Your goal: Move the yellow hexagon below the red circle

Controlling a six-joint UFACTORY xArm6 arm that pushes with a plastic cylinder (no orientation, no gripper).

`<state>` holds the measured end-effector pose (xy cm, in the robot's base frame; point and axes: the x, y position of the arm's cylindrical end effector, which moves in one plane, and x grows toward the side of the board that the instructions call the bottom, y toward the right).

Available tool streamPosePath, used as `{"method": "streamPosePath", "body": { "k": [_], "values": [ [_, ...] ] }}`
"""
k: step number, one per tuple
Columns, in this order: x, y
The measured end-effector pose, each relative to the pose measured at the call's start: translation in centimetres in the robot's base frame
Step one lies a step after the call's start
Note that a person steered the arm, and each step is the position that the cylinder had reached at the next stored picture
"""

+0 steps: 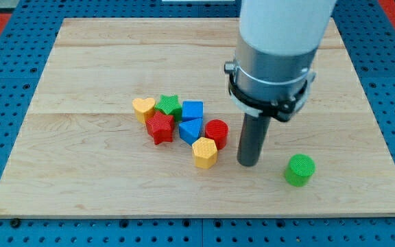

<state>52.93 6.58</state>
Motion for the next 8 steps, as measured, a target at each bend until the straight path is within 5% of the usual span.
{"method": "streamPosePath", "body": {
  "k": [4,8],
  "values": [
    [-1.3,-20.9],
    [3.3,-15.1]
  ]
}}
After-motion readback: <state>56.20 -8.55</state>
